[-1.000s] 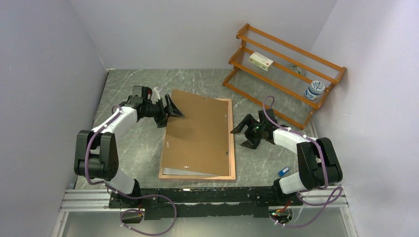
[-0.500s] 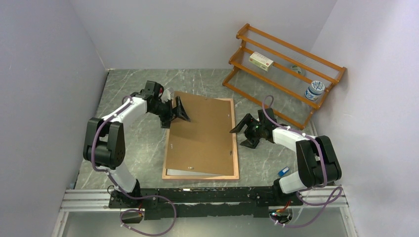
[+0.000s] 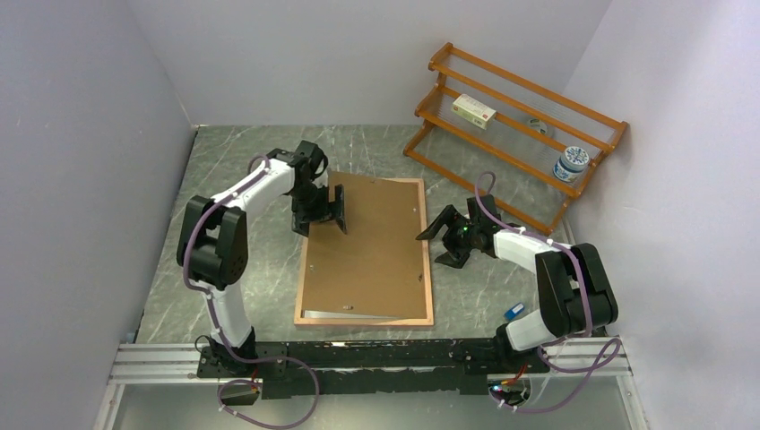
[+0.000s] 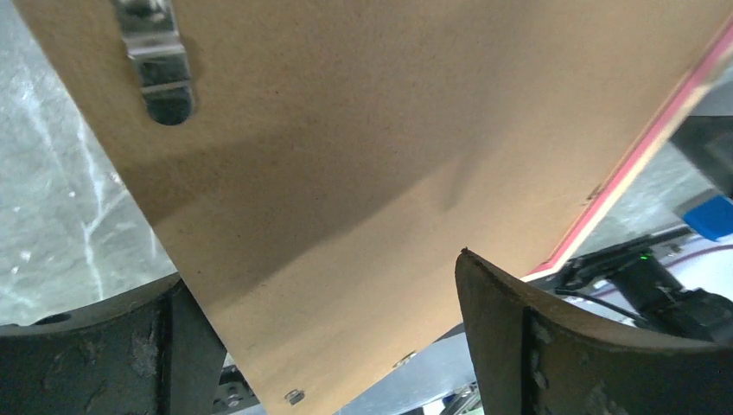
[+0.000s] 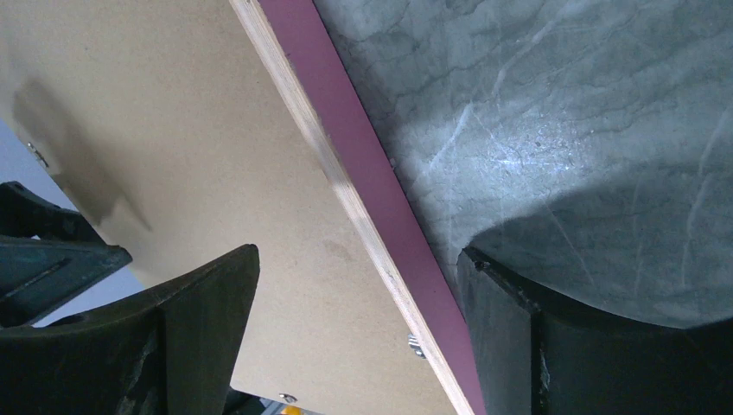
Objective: Put the photo into the frame
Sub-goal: Place the photo frame item in the photo frame.
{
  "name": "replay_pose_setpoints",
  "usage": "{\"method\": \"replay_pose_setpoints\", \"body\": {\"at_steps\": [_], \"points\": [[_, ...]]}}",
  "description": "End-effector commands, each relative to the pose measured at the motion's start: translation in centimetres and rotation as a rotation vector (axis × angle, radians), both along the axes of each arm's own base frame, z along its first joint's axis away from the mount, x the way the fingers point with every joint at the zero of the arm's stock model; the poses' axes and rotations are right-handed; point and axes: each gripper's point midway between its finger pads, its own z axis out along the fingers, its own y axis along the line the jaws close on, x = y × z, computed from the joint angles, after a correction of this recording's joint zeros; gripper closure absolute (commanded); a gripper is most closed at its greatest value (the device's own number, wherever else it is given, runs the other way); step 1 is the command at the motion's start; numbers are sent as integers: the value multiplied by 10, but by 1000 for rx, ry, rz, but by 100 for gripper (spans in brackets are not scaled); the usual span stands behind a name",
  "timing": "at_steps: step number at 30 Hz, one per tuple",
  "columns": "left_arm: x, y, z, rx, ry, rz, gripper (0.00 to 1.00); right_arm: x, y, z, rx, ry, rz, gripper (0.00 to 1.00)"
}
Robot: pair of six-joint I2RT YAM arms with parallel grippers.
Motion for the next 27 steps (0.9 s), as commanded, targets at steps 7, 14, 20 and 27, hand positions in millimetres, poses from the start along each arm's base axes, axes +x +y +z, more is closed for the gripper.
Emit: {"method": "replay_pose_setpoints", "body": {"at_steps": [7,14,20,27], "points": [[-14,6,18,218,-20,-136,6,0,-8,-17,-63,14,-7,11],[-6,18,18,347,-25,-194,6,0,-7,-19,-55,16,-8,12],[-4,20,16,424,-19,-253,6,-3,-7,-21,-54,21,-11,12],[2,20,16,458,-46,-220,6,-2,-10,-21,-75,15,-8,12]]}}
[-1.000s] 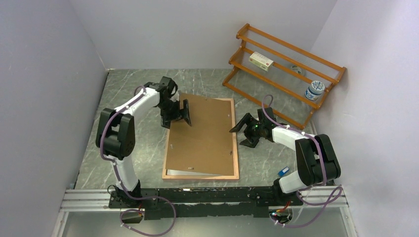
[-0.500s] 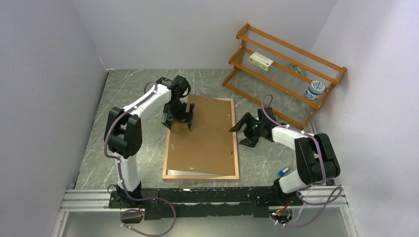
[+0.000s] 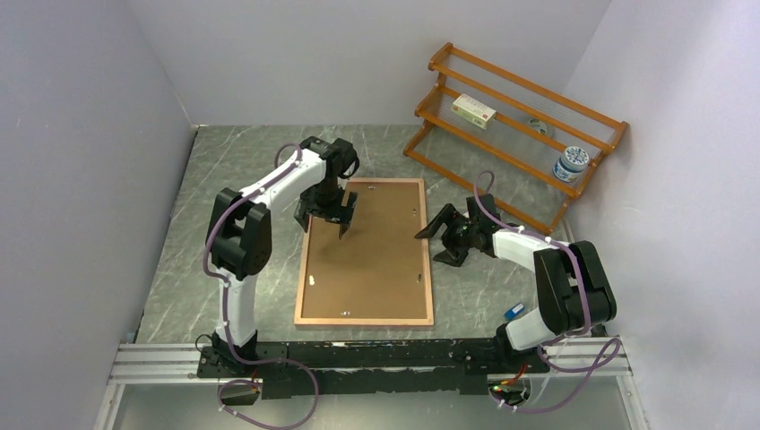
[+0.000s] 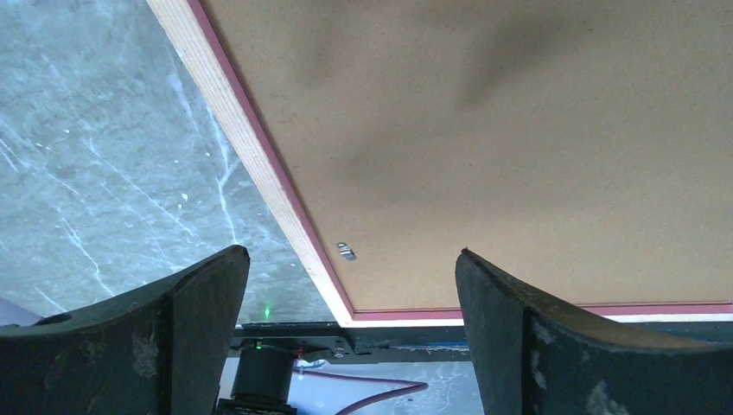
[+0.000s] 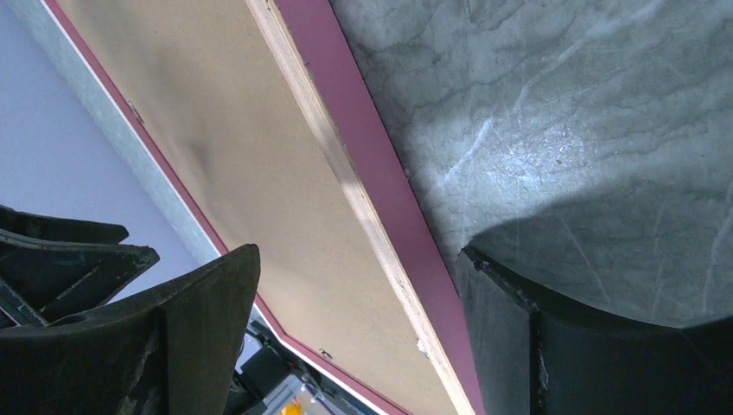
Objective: Put the photo into the frame
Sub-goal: Place the photo frame item in the photo frame, then install the photo frame at the center of the board.
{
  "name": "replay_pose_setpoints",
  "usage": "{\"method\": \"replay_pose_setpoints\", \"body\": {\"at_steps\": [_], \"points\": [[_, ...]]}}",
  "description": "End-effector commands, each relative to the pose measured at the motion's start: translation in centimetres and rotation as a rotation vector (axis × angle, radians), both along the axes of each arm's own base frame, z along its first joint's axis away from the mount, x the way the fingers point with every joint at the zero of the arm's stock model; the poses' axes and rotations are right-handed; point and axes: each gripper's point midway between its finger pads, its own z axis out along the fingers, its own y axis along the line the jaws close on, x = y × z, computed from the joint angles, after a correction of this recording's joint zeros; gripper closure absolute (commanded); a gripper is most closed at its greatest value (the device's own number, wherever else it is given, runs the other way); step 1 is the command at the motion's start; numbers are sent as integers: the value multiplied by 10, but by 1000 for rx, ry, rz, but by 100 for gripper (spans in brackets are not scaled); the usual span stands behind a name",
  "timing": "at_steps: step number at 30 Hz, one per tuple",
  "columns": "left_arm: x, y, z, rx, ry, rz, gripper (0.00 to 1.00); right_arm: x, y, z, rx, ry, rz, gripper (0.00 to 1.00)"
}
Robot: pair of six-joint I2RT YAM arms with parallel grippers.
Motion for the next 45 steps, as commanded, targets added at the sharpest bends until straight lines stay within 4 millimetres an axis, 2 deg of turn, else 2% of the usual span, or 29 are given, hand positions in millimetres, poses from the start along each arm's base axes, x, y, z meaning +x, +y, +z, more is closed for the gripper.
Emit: {"method": "replay_pose_setpoints", "body": {"at_steps": [1,6,12,15,22,30,36,40,45], "points": [[6,5,11,30,-50,5,6,-6,-15,-21,-102,30,-14,12],[8,5,5,12,-77,44,6,-2,-22,-15,-182,-5,10,13],[6,19,-14,-59,-85,198,8,-3,-25,-4,-414,-63,128,13],[5,19,-22,-151,-93,257,12,-13,-17,-2,-500,-54,212,13],[3,22,-32,-268,-128,339,26,-36,-19,-1,-684,-22,325,14],[-3,30,-51,-241,-113,363,33,-51,-16,-7,-722,-6,401,19],[-3,36,-56,-221,-123,381,36,-59,-3,-10,-722,-1,449,19],[-6,36,-61,-226,-118,389,37,-64,-3,-12,-732,12,452,19],[-12,35,-69,-234,-100,404,40,-74,-12,-18,-762,49,444,30]]}}
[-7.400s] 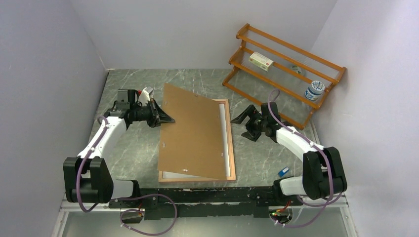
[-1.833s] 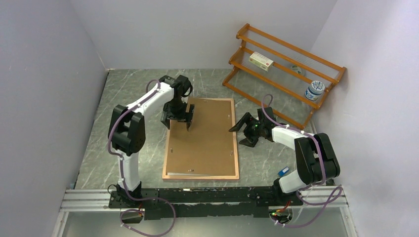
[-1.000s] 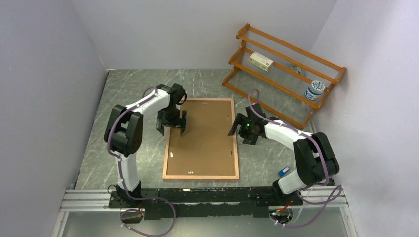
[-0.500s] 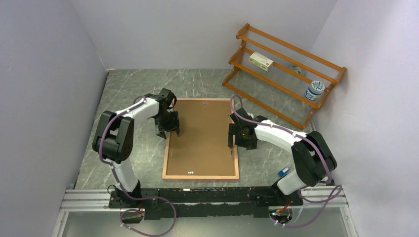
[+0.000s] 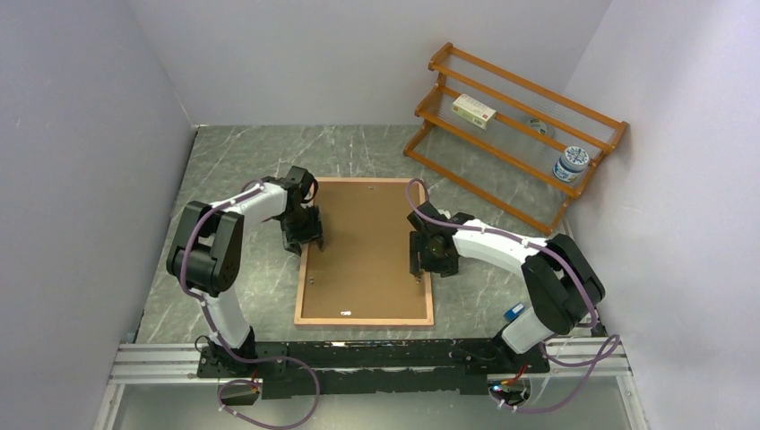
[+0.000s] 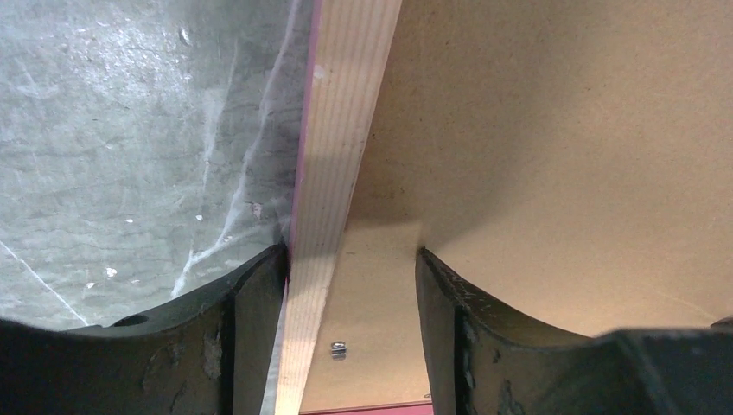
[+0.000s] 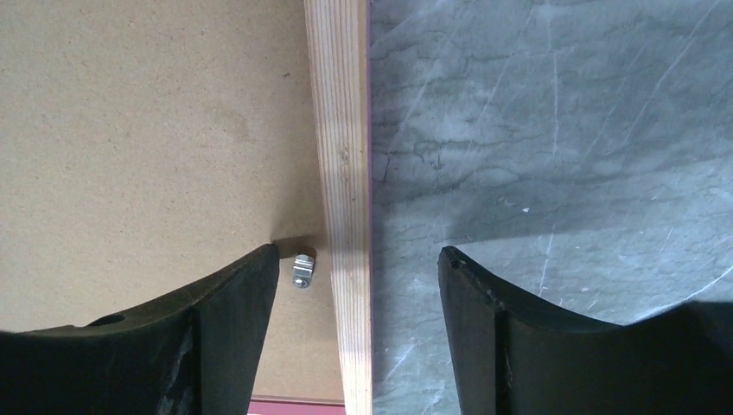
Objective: Put the photo into the frame
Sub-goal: Install the photo frame at the center of the board.
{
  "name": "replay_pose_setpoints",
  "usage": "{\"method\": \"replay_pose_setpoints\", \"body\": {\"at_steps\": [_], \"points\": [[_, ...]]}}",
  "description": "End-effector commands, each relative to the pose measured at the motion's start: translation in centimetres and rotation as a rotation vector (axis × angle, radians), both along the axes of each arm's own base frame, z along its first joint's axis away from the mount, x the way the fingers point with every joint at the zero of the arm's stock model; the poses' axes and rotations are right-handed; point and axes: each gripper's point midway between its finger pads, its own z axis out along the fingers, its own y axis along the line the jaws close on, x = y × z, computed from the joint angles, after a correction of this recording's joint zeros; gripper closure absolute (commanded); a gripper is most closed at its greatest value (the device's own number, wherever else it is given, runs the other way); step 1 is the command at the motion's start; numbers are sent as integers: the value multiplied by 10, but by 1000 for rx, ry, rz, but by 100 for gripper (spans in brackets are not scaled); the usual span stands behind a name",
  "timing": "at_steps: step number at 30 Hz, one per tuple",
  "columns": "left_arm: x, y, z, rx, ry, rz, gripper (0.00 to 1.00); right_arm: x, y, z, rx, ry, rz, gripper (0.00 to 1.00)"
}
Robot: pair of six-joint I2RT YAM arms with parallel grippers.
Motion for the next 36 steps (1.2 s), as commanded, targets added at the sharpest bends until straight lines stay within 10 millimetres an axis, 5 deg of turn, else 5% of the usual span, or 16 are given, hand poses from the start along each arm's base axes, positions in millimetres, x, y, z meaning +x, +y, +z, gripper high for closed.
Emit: {"method": "replay_pose_setpoints", "body": {"at_steps": [1,14,20,26,32,36], "points": [[2,-3,2,-30,-26,28,41,-7,-13,-2,-67,17,-28,33],[-2,-3,-3,-46,-23,26,52,-17,-14,-4,-48,37,-16,63],[-4,-3,-6,-47,-18,29,52,-22,-2,-2,34,43,28,99],[-5,-3,-7,-50,-19,23,51,-20,-1,4,51,11,41,94],[-3,-3,-1,-58,-44,25,50,-14,-3,11,33,-1,-24,74],[-5,-1,-1,-59,-49,36,50,-18,-17,9,-50,35,-121,69]]}}
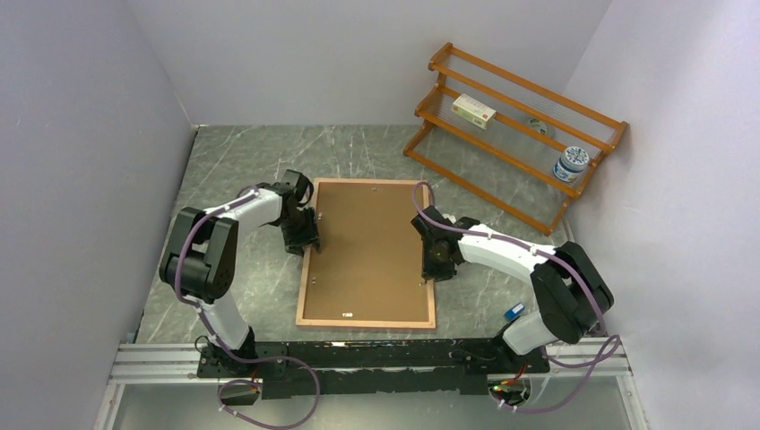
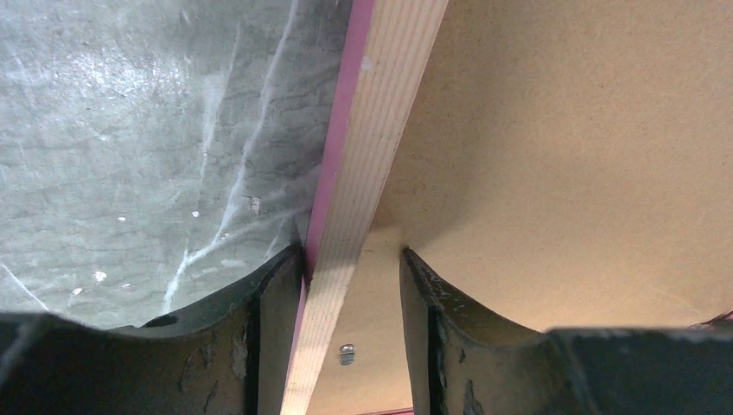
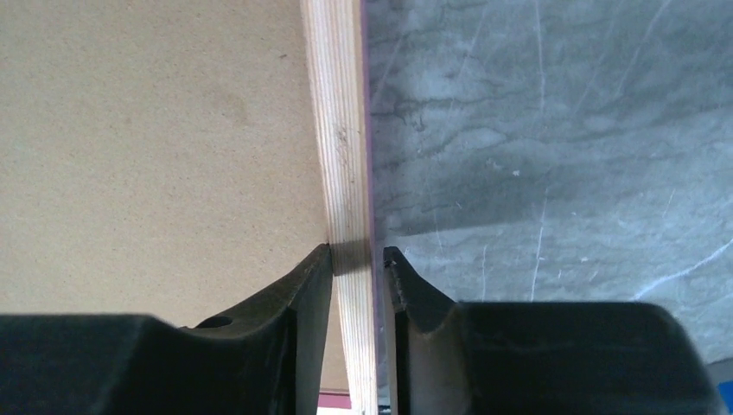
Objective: Put the photo into the frame
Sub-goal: Install the photo frame at the center of the board.
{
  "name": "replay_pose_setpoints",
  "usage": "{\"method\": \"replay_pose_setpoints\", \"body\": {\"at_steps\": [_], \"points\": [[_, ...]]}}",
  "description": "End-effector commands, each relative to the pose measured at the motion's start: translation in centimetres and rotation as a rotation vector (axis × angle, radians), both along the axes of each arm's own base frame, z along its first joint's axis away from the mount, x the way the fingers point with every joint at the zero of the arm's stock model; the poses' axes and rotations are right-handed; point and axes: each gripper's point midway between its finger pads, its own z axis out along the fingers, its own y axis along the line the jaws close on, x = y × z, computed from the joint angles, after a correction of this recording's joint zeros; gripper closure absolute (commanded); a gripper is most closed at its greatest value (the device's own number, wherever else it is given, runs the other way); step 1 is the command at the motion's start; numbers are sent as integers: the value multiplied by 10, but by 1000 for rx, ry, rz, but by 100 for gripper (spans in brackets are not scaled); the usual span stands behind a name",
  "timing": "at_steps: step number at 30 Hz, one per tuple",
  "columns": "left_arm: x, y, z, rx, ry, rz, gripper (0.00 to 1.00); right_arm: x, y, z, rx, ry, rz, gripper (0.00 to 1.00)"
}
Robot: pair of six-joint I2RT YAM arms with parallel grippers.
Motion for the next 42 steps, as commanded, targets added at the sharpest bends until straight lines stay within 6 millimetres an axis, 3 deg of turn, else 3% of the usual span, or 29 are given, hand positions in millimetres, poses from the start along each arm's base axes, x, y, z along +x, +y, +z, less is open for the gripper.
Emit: {"method": "replay_pose_setpoints", "body": {"at_steps": [1,8,19,29,33,37,40,42], "points": [[-3,-1,0,-14,-14,26,50,-5,-15,7,-83,34,-114,68],[-11,-4,-2,-43,-1,45,51,-5,-13,13,-55,7,-219,48],[-28,-16,-5,-136,43,58,55,8,-2,9,-24,-22,-331,46],[-34,-17,-8,-150,76,57,63,-14,-20,-2,-122,-3,-397,61],[-33,-18,-9,-158,76,60,64,-16,-22,-1,-125,-19,-401,74],[-33,-19,-9,-163,81,60,64,-13,-13,0,-74,-37,-368,86],[-33,-19,-8,-164,76,59,65,-11,-9,6,-27,-65,-361,85],[-31,-18,-6,-157,65,60,64,-8,-10,13,-24,-85,-366,78]]}}
